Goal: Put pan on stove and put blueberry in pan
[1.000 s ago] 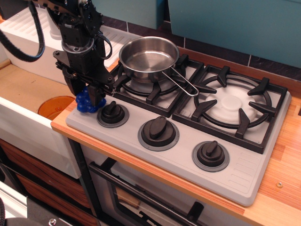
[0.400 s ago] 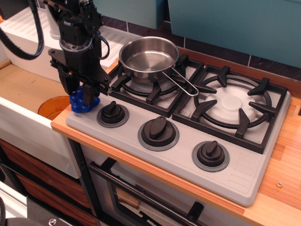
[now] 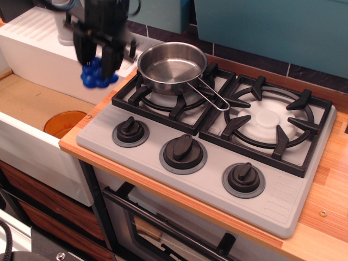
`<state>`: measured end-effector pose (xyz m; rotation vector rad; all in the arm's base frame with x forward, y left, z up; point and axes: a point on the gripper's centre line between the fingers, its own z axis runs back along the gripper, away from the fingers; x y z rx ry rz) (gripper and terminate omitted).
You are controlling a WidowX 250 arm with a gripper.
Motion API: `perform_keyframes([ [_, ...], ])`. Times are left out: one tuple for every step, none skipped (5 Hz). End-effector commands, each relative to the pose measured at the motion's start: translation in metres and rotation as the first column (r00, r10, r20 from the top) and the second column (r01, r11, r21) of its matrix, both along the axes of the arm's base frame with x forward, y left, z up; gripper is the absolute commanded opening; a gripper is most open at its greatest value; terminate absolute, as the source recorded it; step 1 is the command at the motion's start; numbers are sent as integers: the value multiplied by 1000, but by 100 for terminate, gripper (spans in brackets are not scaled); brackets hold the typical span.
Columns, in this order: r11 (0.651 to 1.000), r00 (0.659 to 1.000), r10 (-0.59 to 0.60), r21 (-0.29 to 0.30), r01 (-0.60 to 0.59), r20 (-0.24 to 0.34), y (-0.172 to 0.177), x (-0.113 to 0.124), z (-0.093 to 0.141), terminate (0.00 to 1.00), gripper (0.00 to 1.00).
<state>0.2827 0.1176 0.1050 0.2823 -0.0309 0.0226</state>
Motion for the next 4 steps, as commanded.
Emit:
perform_keyframes([
  [999, 998, -2, 40, 0, 66, -16, 14, 45, 0, 0],
  [999, 997, 8, 49, -12, 79, -27, 30, 51, 0, 0],
  [999, 994, 9, 39, -14, 105, -41, 47, 48, 0, 0],
  [999, 991, -11, 52, 4, 137, -49, 63, 43, 0, 0],
])
